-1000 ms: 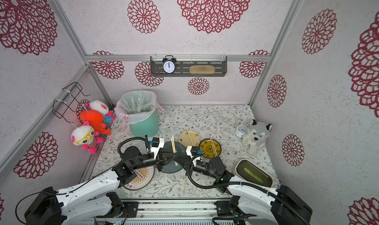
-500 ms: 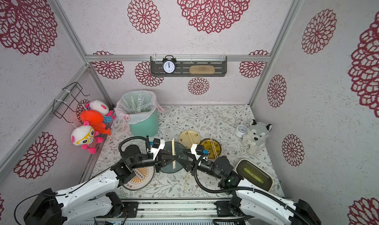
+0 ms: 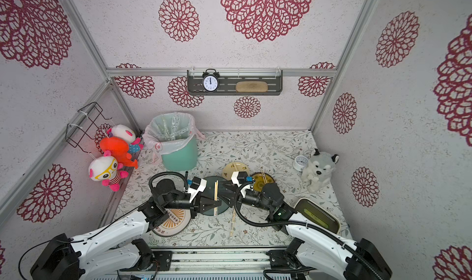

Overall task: Remove the packaging of disposable chopsticks
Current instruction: Remove the packet bag from the disposable chopsticks.

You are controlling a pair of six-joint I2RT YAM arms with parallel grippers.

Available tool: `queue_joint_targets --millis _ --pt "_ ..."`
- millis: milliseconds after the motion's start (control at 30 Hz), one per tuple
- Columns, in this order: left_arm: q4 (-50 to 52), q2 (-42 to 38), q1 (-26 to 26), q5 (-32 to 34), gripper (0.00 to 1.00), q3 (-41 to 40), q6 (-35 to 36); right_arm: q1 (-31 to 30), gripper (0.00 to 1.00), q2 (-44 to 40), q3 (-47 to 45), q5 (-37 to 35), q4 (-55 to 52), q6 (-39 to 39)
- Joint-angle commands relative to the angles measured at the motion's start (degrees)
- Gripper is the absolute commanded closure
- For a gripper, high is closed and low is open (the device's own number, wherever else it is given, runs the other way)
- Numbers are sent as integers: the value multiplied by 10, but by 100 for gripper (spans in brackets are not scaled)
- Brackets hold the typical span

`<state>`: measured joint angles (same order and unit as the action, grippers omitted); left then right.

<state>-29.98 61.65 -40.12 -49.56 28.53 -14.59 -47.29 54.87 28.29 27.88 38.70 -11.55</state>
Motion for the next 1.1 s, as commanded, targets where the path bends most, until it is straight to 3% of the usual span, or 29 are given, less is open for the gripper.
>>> queue_joint_targets --millis 0,100,200,367,467,833,1067 --pt "-6 -6 32 4 100 -3 -4 -2 27 -20 26 9 0 7" --pt "2 -6 38 -8 100 1 8 12 20 -11 32 21 -2 -1" --pt "-1 -1 50 -13 100 1 7 16 1 -12 37 25 -7 -3" --pt "-21 24 64 -45 100 7 -8 19 2 -2 44 36 6 0" --pt "-30 44 59 -65 100 14 -14 19 10 21 50 43 29 -1" --pt "-48 50 59 -67 100 13 -17 19 56 97 81 100 66 -24" --pt "-43 49 59 -71 100 10 -16 19 65 74 64 88 80 -26"
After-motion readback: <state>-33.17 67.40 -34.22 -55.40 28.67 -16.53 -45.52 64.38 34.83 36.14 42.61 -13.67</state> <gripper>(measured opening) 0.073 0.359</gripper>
